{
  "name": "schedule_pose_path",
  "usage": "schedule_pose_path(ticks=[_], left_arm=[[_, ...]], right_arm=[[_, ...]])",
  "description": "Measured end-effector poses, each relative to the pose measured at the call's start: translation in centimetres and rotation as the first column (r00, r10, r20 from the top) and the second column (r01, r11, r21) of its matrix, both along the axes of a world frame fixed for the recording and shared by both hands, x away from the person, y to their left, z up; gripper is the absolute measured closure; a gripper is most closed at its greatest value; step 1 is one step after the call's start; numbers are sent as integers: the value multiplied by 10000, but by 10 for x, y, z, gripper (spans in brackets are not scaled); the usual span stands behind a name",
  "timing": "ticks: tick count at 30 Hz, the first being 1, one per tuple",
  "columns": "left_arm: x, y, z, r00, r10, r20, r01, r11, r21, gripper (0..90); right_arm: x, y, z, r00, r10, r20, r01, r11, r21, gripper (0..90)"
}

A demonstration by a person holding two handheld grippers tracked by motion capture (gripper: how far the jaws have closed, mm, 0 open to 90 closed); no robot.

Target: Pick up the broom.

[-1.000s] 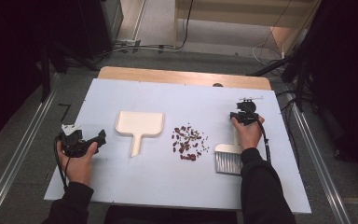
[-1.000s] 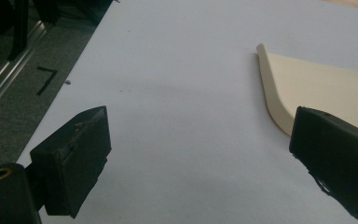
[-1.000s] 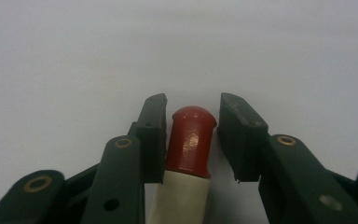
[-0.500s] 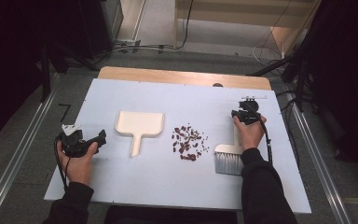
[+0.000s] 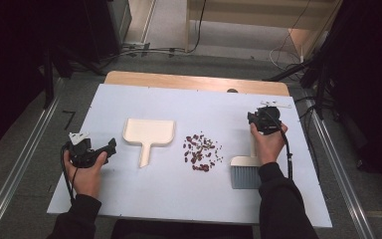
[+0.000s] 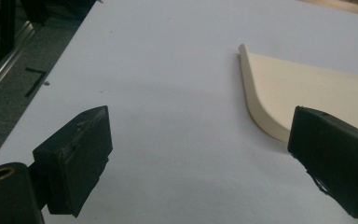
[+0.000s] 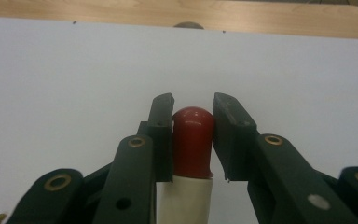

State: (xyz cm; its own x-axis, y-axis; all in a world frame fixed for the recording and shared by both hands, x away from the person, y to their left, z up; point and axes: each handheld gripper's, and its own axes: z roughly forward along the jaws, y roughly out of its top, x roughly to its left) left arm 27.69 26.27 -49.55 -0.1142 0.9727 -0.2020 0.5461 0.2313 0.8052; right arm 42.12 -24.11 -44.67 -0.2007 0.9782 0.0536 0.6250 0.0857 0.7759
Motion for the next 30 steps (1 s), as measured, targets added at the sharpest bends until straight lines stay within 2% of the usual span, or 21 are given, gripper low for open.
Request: schedule_pose_path(ticks=[2,6,8,9,15,18,24,26,30], left_arm=[[-1,-6,2,9998,-181,19,181,9992,-345,72],[0,-15,6,9989,-452,139,457,9983,-372,72],[0,-23,10,9971,-703,284,715,9965,-426,72],[0,-23,10,9971,-703,284,715,9965,-426,72],[1,-47,19,9893,-1380,469,1398,9894,-391,72],[2,-63,24,9819,-1807,569,1825,9828,-287,72],[8,-94,30,9635,-2578,728,2621,9633,-575,72],[11,-106,32,9558,-2835,781,2886,9552,-657,80],[19,-134,37,9348,-3459,807,3514,9338,-678,80]], right_arm=[[-5,-1,5,9998,-37,205,36,10000,68,677],[-12,-3,12,9986,-36,526,29,9999,134,678],[-18,-3,17,9964,-16,844,6,9999,128,678],[-18,-3,17,9964,-16,844,6,9999,128,678],[-29,-4,27,9928,67,1192,-94,9997,215,678],[-33,-6,30,9910,41,1340,-85,9994,324,678],[-40,-9,36,9876,76,1565,-128,9994,325,678],[-43,-10,38,9866,80,1632,-144,9992,380,678],[-45,-10,40,9856,93,1690,-161,9991,393,678]])
